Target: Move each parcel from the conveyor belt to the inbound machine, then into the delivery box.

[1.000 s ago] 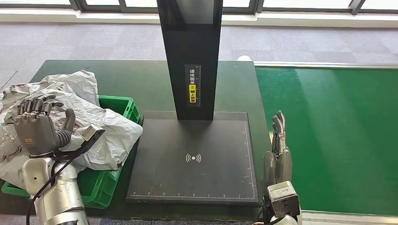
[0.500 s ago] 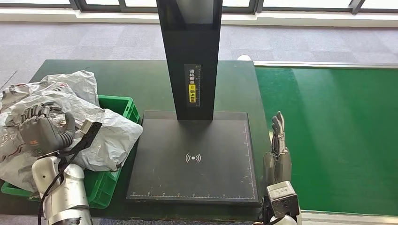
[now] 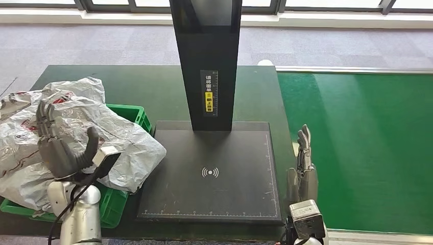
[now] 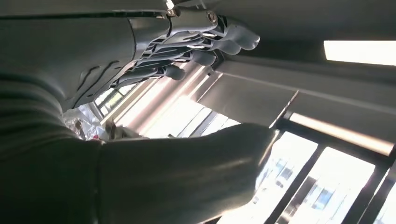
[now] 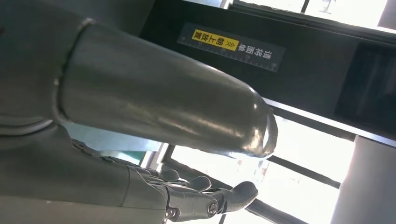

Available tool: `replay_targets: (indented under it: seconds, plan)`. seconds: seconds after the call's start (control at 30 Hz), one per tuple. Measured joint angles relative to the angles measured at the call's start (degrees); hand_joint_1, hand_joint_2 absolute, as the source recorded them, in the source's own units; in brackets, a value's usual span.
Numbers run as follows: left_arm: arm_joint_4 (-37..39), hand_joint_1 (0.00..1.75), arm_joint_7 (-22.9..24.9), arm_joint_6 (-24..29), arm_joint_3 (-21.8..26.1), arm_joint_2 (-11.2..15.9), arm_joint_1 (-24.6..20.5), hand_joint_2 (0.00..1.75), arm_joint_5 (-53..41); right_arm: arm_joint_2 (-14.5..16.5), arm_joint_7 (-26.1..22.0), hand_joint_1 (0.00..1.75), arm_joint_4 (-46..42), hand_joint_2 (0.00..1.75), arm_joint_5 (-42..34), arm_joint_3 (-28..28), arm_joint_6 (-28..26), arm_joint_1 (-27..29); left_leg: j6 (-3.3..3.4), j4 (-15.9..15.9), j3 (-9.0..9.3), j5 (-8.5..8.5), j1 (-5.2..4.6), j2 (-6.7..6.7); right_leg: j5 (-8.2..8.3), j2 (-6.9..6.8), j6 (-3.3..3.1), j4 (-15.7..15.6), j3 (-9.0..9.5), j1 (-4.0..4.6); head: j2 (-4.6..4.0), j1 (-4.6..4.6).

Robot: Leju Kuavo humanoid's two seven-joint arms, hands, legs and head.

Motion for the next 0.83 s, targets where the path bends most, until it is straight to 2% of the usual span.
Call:
replay_targets:
  seconds: [0.07,0.17,0.27,0.3,0.4,0.5,0.6,0.73,0.83]
  plan:
    - [-4.86,0.0,-2.05,0.03,-0.17,-1.77,2.76,0.0,5.43,0.0,-0.1,0.0,-0.39,0.0,-0.08,0.01,-0.11,0.29,0.03,0.01,-0.07,-0.03,0.01,0.01,-0.01,0.0,0.0,-0.03,-0.06,0.04,0.0,0.02]
    - [-9.43,0.0,-1.64,0.03,-0.26,-2.85,4.63,0.0,6.04,0.0,-0.14,0.0,-0.74,0.0,-0.1,0.01,-0.18,0.45,0.01,0.02,-0.16,0.0,0.02,-0.08,-0.02,-0.13,0.0,-0.04,-0.12,0.1,0.0,0.03]
    - [-12.39,0.0,-2.71,-0.02,-2.48,-2.99,6.23,1.31,14.82,0.0,-0.15,0.0,-1.18,0.0,-0.26,0.0,-0.56,0.64,-0.06,0.02,-0.14,0.06,0.05,-0.07,0.01,-0.13,-0.03,-0.02,-0.12,0.12,0.0,0.02]
    - [-13.66,0.0,-2.87,-0.1,-4.43,-2.83,7.31,1.31,19.78,0.0,-0.11,0.0,-1.48,0.0,-0.4,0.0,-0.79,0.85,-0.07,0.02,-0.13,0.07,0.07,-0.05,0.02,-0.11,-0.04,-0.01,-0.13,0.13,0.0,0.02]
    - [-18.37,0.0,-2.94,-1.8,-12.79,-1.89,11.7,0.0,33.22,0.0,-0.08,0.0,-2.42,0.0,-0.69,-0.01,-2.23,1.53,-0.08,0.02,-0.12,0.08,0.09,-0.04,0.04,-0.09,-0.05,-0.01,-0.13,0.12,0.0,0.02]
    - [-22.92,0.0,-2.95,-6.19,-21.58,-0.89,15.33,0.0,43.27,0.0,-0.63,0.0,-3.33,0.0,-0.6,-0.02,-5.61,2.21,-0.06,0.03,-0.17,0.07,0.08,-0.07,0.04,-0.11,-0.05,-0.02,-0.12,0.11,0.0,0.01]
    - [-26.25,0.0,-2.95,-5.37,-26.34,-0.54,16.97,0.0,46.82,0.0,-0.89,0.0,-4.0,0.0,-0.44,-0.02,-7.41,2.78,-0.05,0.03,-0.16,0.05,0.07,-0.02,0.04,-0.08,-0.04,-0.03,-0.14,0.1,0.0,0.01]
    - [-27.38,0.0,-2.95,-3.07,-28.26,-0.46,17.66,0.0,48.05,0.0,-0.94,0.0,-4.39,0.0,0.22,-0.04,-8.17,3.24,-0.05,0.03,-0.14,0.07,0.07,-0.04,0.04,-0.1,-0.04,-0.03,-0.14,0.11,0.0,0.0]
    - [-27.06,0.0,-2.93,-7.27,-28.61,-0.39,17.49,0.0,50.05,0.0,-0.98,0.0,-4.73,0.0,0.17,-0.04,-8.59,3.46,-0.07,0.03,-0.08,0.08,0.08,-0.02,0.05,-0.09,-0.05,-0.03,-0.15,0.12,0.0,0.0]
